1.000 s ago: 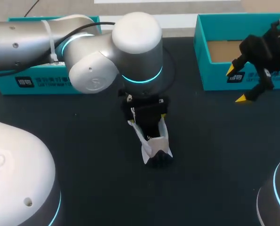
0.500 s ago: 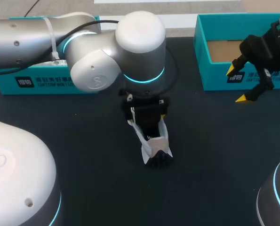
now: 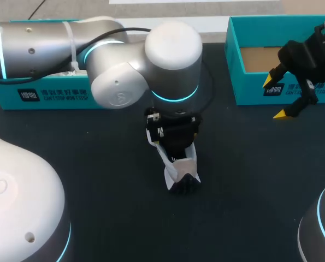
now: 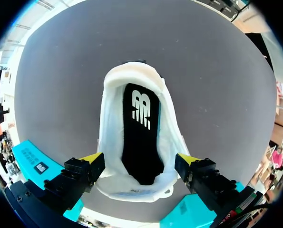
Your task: Take the shoe out of the shoebox, open the shoe tongue, remove and reinsert the insole, then place the shoe into the shoebox
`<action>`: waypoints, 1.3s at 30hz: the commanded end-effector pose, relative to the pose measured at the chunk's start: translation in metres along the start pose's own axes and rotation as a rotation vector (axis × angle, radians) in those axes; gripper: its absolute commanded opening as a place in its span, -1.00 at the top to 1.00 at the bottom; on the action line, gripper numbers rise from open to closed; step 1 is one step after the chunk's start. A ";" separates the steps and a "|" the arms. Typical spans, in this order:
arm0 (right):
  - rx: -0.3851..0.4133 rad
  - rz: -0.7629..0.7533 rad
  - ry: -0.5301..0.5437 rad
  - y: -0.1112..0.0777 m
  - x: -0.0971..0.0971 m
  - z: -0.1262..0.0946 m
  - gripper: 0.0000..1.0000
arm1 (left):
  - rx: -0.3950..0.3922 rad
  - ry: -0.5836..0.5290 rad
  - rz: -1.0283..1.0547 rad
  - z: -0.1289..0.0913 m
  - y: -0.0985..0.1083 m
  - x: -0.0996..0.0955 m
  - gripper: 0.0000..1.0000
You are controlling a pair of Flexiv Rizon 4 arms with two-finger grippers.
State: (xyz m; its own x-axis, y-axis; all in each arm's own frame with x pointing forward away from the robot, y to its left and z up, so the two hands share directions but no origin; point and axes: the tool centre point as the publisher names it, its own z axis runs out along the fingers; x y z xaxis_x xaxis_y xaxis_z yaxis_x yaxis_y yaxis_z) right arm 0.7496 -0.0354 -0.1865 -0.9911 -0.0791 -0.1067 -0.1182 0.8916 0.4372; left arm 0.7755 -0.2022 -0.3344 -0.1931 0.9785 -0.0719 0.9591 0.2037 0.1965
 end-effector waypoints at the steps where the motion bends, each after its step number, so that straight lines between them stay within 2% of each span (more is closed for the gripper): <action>1: 0.003 0.001 0.002 0.001 -0.001 0.001 -1.00 | 0.001 -0.001 -0.005 0.000 0.002 -0.001 -1.00; 7: 0.003 0.001 0.002 0.001 -0.001 0.001 -1.00 | 0.004 -0.014 -0.022 -0.010 0.012 -0.001 -1.00; 18: 0.003 0.001 0.002 0.001 -0.001 0.001 -1.00 | 0.031 -0.023 -0.008 -0.019 0.019 0.003 -1.00; 27: 0.003 0.001 0.002 0.001 -0.001 0.001 -1.00 | 0.000 -0.031 -0.049 -0.024 0.052 0.003 -1.00; 31: 0.003 0.001 0.002 0.001 -0.001 0.001 -1.00 | -0.007 -0.030 -0.043 -0.028 0.059 0.001 -1.00; 32: 0.003 0.001 0.002 0.001 -0.001 0.001 -1.00 | -0.001 -0.028 -0.038 -0.028 0.060 0.001 -0.58; 33: 0.003 0.001 0.002 0.001 -0.001 0.001 -1.00 | -0.001 -0.028 -0.037 -0.029 0.060 0.001 -0.43; 35: 0.003 0.001 0.002 0.001 -0.001 0.001 -1.00 | -0.002 -0.025 -0.029 -0.029 0.058 0.000 0.00; 39: 0.003 0.001 0.002 0.001 -0.001 0.001 -1.00 | 0.018 -0.013 -0.020 -0.023 0.053 -0.001 0.07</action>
State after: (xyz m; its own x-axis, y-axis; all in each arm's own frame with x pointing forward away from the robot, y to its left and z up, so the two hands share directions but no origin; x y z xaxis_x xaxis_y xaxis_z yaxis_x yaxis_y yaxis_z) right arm 0.7496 -0.0354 -0.1865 -0.9911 -0.0791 -0.1067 -0.1182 0.8916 0.4372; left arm 0.8208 -0.1888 -0.2975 -0.2116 0.9728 -0.0940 0.9569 0.2258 0.1828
